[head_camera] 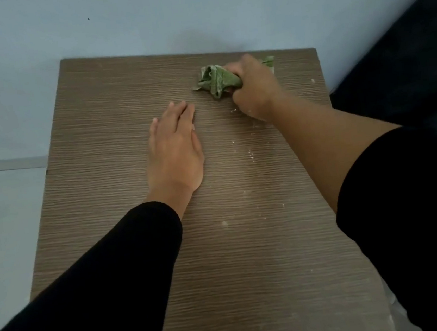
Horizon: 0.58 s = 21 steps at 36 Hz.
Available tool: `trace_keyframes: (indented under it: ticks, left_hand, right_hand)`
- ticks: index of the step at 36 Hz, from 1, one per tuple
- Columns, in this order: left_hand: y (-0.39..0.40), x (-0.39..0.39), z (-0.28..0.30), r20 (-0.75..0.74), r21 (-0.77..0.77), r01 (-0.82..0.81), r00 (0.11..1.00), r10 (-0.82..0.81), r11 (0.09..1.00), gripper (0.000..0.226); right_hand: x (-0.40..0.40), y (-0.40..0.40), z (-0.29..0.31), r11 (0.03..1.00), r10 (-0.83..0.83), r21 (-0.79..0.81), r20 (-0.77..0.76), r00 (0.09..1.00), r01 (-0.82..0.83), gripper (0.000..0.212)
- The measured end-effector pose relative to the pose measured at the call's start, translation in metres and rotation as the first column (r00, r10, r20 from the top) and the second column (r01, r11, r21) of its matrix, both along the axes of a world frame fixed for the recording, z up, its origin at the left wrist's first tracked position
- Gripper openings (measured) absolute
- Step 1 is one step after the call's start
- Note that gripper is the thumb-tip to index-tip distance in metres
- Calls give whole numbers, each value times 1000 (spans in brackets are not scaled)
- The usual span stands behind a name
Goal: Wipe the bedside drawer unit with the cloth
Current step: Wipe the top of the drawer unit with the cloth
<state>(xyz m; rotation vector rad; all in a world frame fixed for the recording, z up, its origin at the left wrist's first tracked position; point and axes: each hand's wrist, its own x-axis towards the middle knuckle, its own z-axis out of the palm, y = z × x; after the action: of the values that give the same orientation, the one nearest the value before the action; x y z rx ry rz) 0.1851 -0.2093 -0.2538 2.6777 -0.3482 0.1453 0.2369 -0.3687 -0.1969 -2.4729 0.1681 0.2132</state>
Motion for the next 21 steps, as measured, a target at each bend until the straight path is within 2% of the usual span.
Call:
trace_keyframes:
  ticks: [4,6,9,11,14,21]
  left_hand:
    - [0,0,0,15,-23,-20,1000,20,1000,41]
    - [1,-1,-1,31,-29,-24,999,25,999,41]
    - [3,-2,-3,50,-49,-34,998,37,998,39]
    - [8,-8,-4,61,-79,-36,997,41,996,39]
    - [16,-21,-5,34,-99,-20,999,23,995,42]
    - [30,-53,-2,-18,-78,52,998,-54,996,46]
  right_hand:
    - [-25,7,-1,1000,3,5,-7,1000,-3,30]
    - [-38,9,-3,999,14,-35,-19,1000,-15,41]
    - [-58,13,-2,1000,1,-20,-40,999,-2,35]
    - [-73,16,-3,999,21,-35,-28,999,-22,39]
    - [-94,20,-3,996,57,-69,-38,998,-59,48]
    - [-146,31,-1,1000,26,10,-44,999,-26,45]
